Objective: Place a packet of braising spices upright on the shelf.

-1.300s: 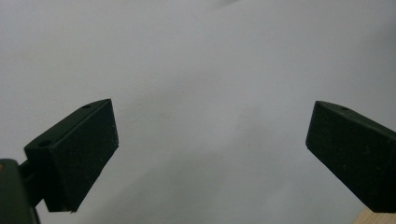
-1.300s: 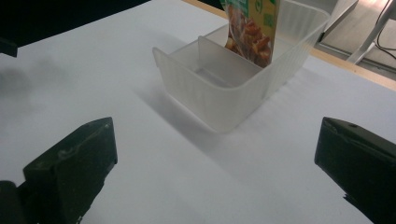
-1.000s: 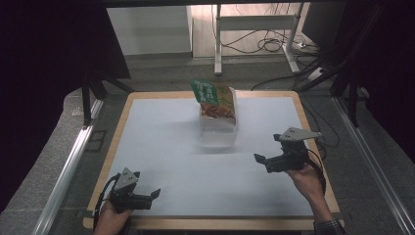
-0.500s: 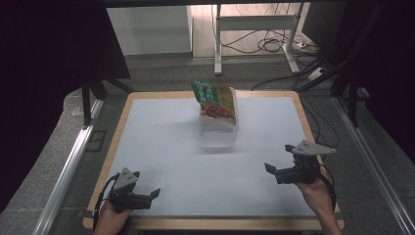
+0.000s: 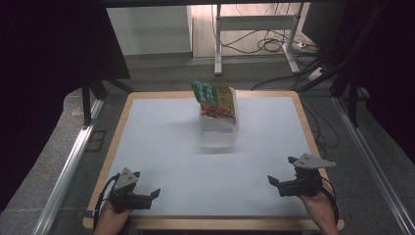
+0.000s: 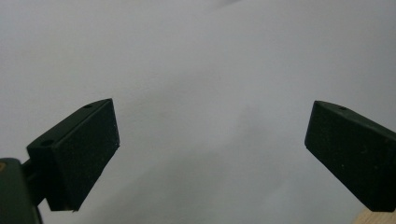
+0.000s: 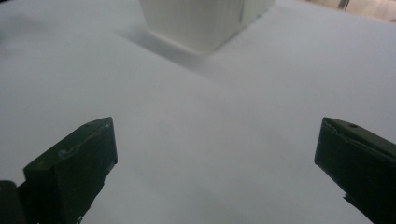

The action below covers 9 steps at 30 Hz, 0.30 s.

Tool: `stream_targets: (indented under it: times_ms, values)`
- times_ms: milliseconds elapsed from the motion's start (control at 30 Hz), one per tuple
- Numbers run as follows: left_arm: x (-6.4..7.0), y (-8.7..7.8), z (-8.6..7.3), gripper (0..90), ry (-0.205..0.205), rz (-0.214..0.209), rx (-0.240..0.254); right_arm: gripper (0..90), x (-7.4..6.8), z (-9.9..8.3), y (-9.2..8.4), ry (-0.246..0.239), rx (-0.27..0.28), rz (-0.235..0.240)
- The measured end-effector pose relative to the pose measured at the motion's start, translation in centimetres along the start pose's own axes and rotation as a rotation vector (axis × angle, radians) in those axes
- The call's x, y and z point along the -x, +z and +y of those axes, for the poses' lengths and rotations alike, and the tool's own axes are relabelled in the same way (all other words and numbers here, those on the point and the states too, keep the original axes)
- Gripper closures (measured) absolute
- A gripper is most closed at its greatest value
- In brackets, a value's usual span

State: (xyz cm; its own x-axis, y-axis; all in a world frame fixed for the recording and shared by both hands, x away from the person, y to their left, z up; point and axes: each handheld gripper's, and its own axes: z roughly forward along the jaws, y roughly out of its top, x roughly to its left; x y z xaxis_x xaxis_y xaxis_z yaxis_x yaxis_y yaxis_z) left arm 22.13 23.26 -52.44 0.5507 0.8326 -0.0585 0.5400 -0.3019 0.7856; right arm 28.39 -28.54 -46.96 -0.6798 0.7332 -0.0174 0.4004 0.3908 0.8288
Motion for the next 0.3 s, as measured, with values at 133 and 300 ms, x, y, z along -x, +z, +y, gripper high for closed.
stream_targets:
  times_ms: [133,300]
  values:
    - [0.01,0.01,0.01,3.1,-0.001,0.003,-0.002,0.0,0.2,-1.07,0.31,0.031,-0.048,-0.003]
    - [0.08,0.09,0.08,3.1,0.003,0.005,-0.004,0.0,0.33,-1.13,0.3,0.04,-0.049,0.001]
